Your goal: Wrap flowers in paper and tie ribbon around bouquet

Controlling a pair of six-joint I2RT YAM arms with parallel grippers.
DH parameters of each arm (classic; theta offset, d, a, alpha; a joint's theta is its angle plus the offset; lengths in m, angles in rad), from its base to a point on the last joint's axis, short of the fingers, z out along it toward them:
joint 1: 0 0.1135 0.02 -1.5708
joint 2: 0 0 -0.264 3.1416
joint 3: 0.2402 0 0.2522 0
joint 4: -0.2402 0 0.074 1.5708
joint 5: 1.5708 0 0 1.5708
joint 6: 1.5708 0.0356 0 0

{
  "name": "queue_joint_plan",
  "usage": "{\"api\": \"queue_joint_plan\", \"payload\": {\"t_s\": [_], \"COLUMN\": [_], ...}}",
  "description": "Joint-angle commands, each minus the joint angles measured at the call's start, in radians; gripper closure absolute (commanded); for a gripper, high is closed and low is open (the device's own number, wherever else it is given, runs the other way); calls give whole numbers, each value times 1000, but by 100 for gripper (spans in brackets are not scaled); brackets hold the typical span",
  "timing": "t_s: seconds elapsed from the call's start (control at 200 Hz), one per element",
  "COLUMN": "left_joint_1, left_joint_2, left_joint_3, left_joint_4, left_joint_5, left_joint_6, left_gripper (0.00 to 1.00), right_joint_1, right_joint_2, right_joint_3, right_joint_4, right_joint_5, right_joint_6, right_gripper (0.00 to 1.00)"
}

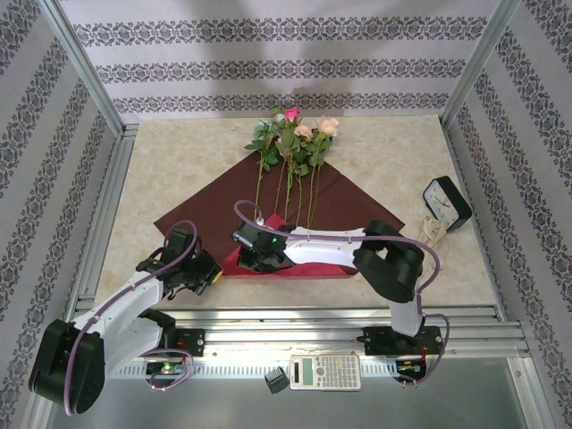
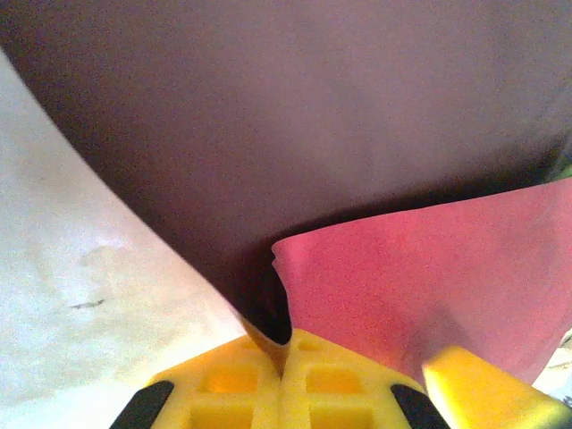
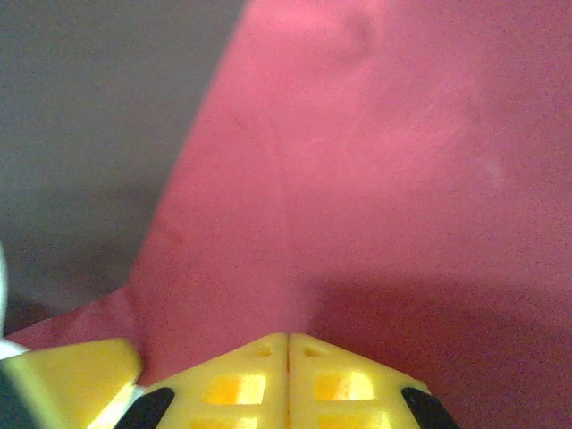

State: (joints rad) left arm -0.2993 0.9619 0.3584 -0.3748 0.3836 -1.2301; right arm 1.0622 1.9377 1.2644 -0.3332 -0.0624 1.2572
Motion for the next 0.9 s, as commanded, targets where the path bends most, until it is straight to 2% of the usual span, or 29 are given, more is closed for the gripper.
{"api": "queue_joint_plan", "payload": {"t_s": [0.0, 0.33, 0.614, 0.784, 0.894], "left_joint_1": [-10, -170, -311, -379, -396], "left_joint_2": [-15, -11, 30, 94, 130], "left_joint_3": [53, 192, 228, 270, 283], "left_joint_4": [-67, -197, -170, -129, -116], "left_joint_5": [-32, -158, -228, -234, -241], "left_joint_6": [101, 375, 544, 652, 682], "left_gripper": [100, 100, 100, 100, 100], "right_joint_1": [-13, -18, -40, -49, -51], "right_joint_2": [32, 51, 38, -1, -87], "right_joint_3": [-8, -70, -153, -211, -252], "right_joint_4": [46, 81, 214, 296, 312], "right_joint_5": [-53, -73, -134, -162, -135], "right_joint_6": [9, 59, 97, 124, 134], "right_gripper": [92, 92, 91, 82, 69]}}
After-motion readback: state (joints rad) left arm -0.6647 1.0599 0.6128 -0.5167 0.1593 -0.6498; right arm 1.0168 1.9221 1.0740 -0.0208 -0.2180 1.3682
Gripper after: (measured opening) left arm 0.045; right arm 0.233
